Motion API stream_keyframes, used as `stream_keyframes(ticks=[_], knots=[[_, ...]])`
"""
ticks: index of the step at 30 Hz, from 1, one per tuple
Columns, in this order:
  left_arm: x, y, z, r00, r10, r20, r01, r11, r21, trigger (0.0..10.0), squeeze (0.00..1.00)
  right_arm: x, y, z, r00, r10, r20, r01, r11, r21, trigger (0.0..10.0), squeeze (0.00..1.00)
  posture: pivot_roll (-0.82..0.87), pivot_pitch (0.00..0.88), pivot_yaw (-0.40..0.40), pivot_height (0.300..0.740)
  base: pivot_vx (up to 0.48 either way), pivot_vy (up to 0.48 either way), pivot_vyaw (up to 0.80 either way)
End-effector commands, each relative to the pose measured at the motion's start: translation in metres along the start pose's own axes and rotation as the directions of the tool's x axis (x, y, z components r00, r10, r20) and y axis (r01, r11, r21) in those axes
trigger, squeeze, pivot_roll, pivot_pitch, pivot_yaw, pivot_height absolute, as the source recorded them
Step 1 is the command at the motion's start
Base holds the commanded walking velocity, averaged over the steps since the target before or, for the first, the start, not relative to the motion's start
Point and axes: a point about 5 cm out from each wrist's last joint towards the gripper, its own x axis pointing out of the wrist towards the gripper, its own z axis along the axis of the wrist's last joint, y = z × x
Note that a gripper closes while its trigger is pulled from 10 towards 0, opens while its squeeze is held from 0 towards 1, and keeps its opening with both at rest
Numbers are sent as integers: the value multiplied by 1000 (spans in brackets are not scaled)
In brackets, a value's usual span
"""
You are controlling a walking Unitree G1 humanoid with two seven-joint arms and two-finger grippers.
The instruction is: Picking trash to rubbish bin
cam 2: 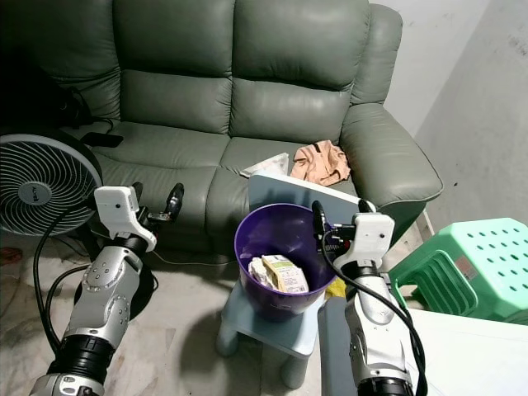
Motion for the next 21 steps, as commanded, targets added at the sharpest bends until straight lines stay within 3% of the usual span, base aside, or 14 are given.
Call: stream_keyframes(ticks=[1, 21], knots=[[3, -2, 2, 1000, -4, 6, 4, 1000, 1, 10000, 0, 1, 0, 1, 1000, -4, 0, 4, 1000, -5, 10000, 0, -12, 0, -71, 740, 0, 0, 0], [6, -2, 2, 1000, -11, 6, 11, 1000, -10, 10000, 0, 4, 1, 1, 1000, -5, -1, 5, 1000, -4, 10000, 0, -10, 0, -71, 740, 0, 0, 0]])
